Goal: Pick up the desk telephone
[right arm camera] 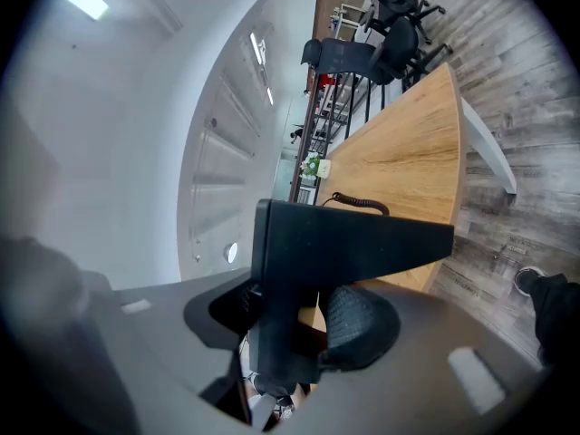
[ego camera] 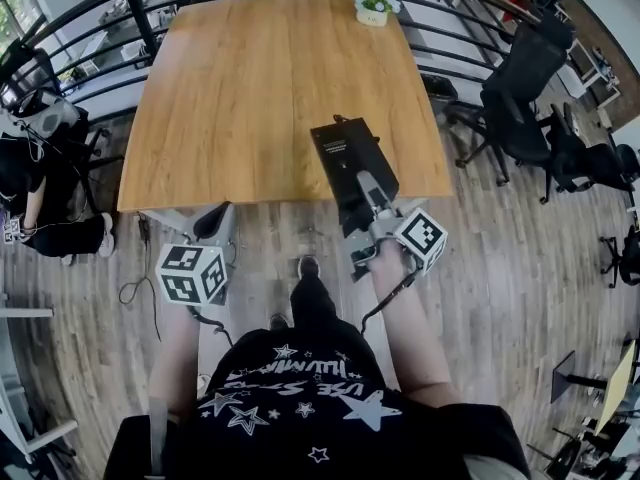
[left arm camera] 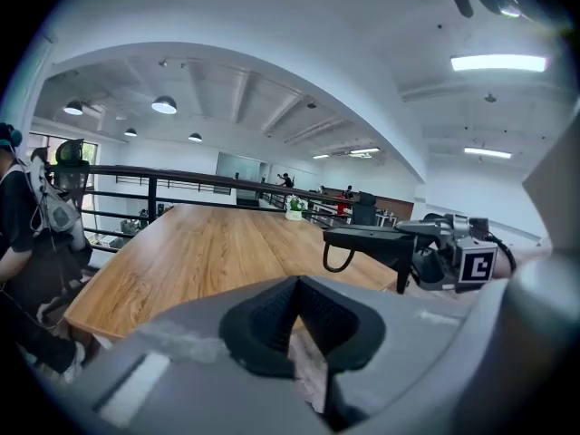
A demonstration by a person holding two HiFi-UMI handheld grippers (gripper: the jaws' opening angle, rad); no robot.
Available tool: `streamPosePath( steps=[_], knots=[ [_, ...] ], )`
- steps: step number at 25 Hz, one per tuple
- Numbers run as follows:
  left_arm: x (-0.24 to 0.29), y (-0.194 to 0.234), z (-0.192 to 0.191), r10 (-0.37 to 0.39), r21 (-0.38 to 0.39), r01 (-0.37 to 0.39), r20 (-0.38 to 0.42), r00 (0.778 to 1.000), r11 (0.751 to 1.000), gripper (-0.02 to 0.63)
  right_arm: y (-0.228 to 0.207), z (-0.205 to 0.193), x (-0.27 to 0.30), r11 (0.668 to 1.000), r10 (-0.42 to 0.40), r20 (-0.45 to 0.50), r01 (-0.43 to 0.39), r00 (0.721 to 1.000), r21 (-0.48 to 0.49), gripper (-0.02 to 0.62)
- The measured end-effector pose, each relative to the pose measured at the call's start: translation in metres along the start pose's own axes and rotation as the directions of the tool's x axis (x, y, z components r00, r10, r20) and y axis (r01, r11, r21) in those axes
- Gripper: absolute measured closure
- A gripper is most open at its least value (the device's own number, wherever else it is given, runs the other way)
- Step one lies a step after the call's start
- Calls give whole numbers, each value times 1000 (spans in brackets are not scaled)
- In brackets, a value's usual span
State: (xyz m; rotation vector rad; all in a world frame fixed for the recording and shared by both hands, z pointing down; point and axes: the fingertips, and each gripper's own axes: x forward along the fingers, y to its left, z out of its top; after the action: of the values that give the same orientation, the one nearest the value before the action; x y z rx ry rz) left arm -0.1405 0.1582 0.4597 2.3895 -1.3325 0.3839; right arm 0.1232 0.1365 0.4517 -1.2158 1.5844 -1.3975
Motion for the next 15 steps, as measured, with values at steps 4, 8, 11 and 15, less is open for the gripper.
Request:
streamPosePath(
  steps=[4,8,11,15],
  knots=[
    [-15,-8,-14,-14,11,14,-4,1000,1000,604,-5,-14,-22,1000,-11,11,11,1000,9,405],
    [-29,-11,-23,-24,17,24,-12,1000,1000,604,-8,-28,-40,1000,-27,15,27,1000,12,405],
    [-35,-16,-24,-36,23,37,-12,999,999,604,-8,-33,-50,1000,-26,19,26,999,11,405],
    [-42,-19,-15,-49,28,49,-18,999,998,604,1,-38,-58,999,-28,25,27,999,21,405]
  ],
)
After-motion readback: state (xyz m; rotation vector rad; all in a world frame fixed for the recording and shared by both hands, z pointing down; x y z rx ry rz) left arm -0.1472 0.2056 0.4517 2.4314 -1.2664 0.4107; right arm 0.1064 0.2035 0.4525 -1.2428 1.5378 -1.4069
